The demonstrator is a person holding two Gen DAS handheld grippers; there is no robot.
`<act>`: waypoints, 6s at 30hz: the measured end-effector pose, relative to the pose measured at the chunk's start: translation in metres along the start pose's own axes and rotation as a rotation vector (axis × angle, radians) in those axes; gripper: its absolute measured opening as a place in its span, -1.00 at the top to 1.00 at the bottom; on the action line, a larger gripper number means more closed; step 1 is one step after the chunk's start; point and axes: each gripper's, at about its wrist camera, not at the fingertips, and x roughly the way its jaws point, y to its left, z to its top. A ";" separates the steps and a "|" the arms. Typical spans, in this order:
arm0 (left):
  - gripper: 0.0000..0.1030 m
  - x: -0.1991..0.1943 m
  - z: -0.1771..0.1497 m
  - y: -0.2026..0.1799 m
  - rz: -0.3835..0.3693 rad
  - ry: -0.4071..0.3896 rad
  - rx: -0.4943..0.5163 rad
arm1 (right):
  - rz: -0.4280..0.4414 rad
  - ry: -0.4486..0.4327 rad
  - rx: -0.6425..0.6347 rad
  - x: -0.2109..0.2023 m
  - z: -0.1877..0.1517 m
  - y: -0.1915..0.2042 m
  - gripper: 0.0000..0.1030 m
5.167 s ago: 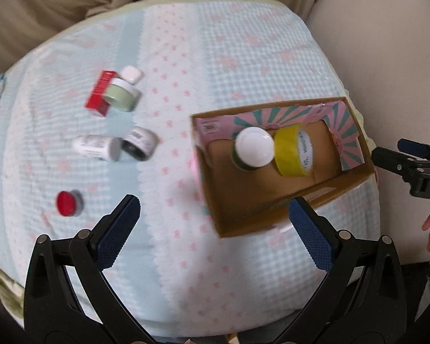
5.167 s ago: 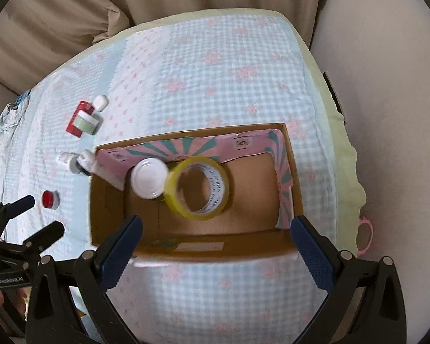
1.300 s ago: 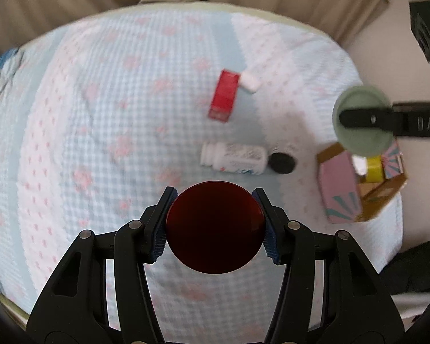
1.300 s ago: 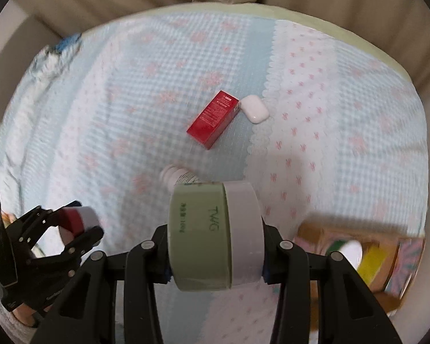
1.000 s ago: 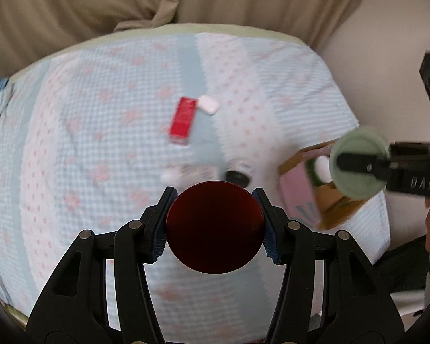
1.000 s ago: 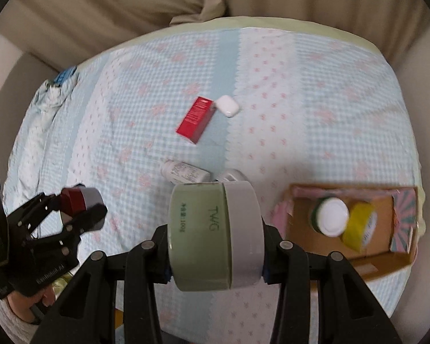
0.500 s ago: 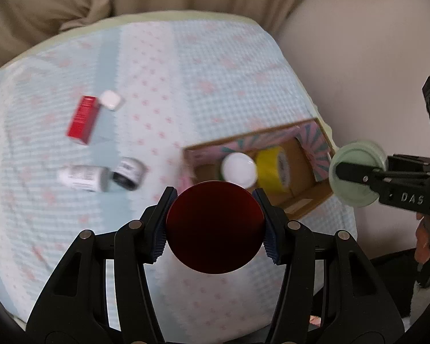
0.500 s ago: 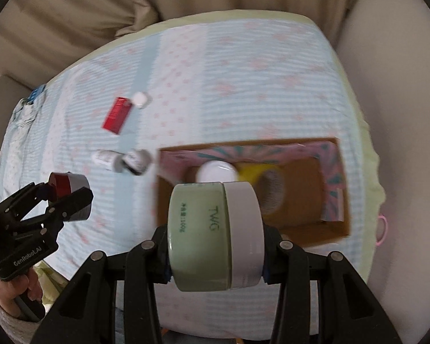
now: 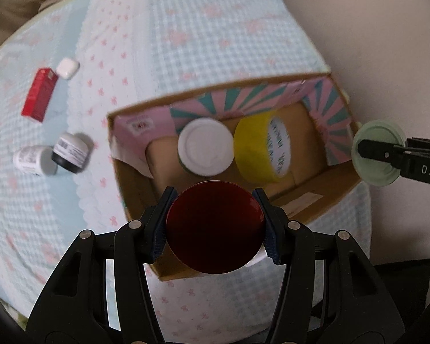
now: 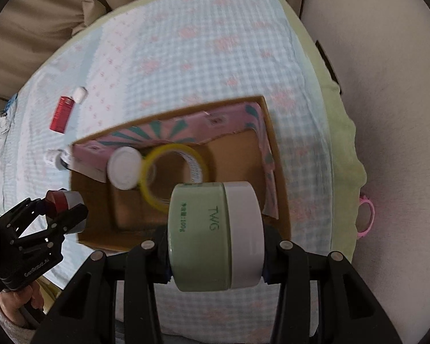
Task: Organize rigid objects
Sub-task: 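Carry the red cap and green jar into the box and release them, then withdraw both tools from the box toward the remaining items, then grasp the red box with the left tool while the right tool grasps the black-lidded jar, then carry the red box and black-lidded jar into the box and release them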
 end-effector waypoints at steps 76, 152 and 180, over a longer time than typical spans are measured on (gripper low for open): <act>-1.00 -0.230 -0.046 0.149 0.153 -0.259 0.034 | -0.062 -0.233 -0.080 -0.107 -0.058 0.171 -1.00; 0.23 0.102 0.177 0.310 0.100 0.178 0.228 | 0.178 0.138 0.521 0.213 0.058 0.306 -0.02; 0.24 -0.117 0.104 0.287 -0.072 -0.033 0.195 | 0.222 -0.126 0.499 0.023 -0.010 0.298 -0.02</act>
